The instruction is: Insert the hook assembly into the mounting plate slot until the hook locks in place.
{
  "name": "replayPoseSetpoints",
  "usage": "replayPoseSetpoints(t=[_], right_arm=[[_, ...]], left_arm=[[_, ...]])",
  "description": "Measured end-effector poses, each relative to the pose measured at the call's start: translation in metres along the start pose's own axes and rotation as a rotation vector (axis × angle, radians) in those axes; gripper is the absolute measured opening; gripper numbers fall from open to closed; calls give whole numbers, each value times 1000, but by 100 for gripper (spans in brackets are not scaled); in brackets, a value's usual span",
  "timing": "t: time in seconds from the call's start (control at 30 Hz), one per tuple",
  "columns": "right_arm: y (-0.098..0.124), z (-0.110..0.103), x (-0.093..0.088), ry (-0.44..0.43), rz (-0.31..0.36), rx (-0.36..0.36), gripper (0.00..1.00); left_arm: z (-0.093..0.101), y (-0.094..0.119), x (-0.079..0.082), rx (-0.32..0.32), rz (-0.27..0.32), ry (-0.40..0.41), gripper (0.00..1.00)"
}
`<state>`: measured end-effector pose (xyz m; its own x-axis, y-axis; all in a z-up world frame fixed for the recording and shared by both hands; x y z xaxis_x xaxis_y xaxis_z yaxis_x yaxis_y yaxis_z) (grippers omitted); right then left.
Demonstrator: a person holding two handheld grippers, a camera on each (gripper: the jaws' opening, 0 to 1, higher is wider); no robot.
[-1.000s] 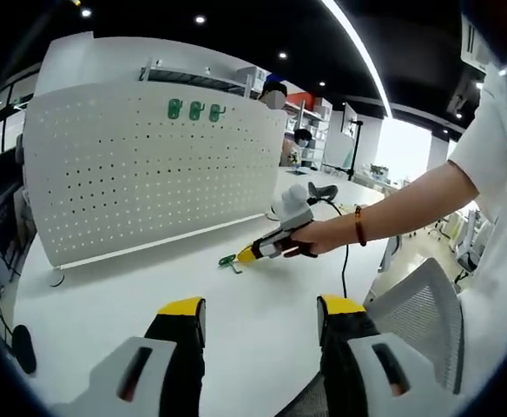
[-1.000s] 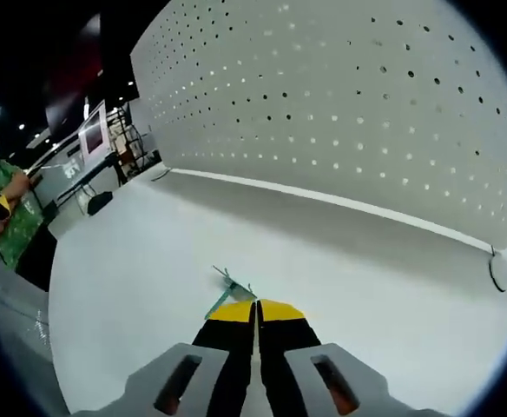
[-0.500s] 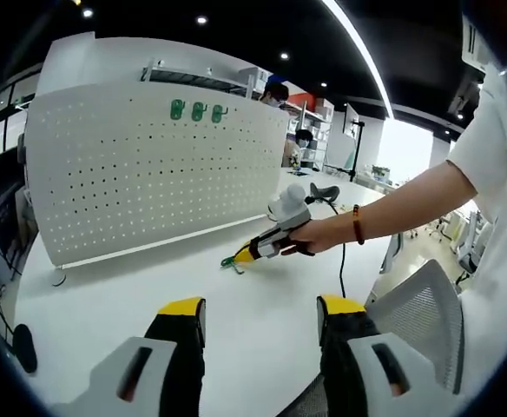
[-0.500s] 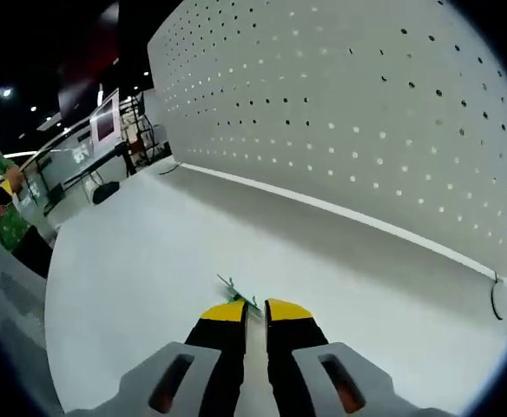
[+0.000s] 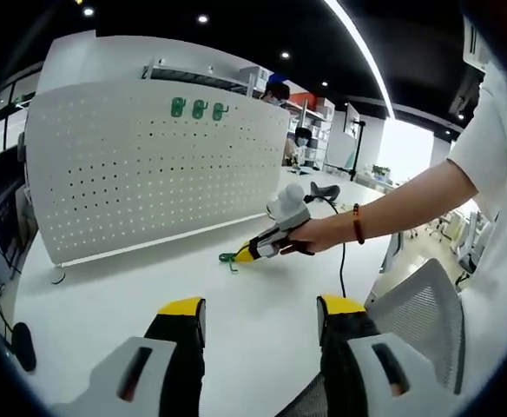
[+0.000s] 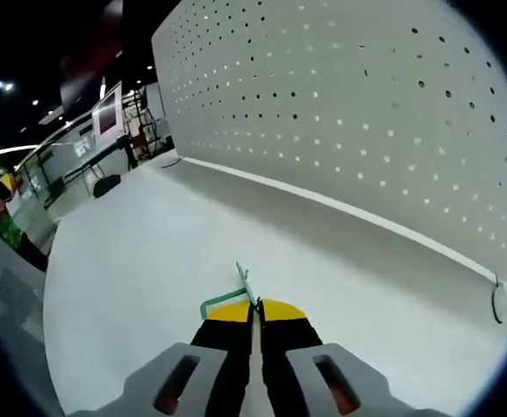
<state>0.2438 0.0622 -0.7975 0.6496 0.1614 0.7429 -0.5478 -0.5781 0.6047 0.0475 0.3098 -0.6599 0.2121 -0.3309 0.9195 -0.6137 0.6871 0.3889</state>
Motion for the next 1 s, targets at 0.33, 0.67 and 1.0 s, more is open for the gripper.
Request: replayPoseSetpoints(t=[0.33,0.67,1.0], right_arm=[[13,-10,7,-39,29,33,1],[23,-25,16,-110,81,56,1],[38,-50,17,-162,52,88,1]], left_arm=[[1,-1,3,-8,24,8,53],[1,0,4,-11,35,0,53],[5,-2,-1,-22,46,11,52]])
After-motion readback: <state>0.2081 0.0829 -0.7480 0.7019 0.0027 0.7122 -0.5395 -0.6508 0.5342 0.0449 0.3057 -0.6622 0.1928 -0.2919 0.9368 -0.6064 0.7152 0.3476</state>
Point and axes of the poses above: the point that each gripper's makers call its tool centre point, and the gripper's own axes: y roughly backward along the fingers, z roughly to its right, x roughly out of its top, the point moved 8 cm from there along y, roughly backward along the fingers, and after that the axes turned 14 degrees about -y, right-handed, at the moved point
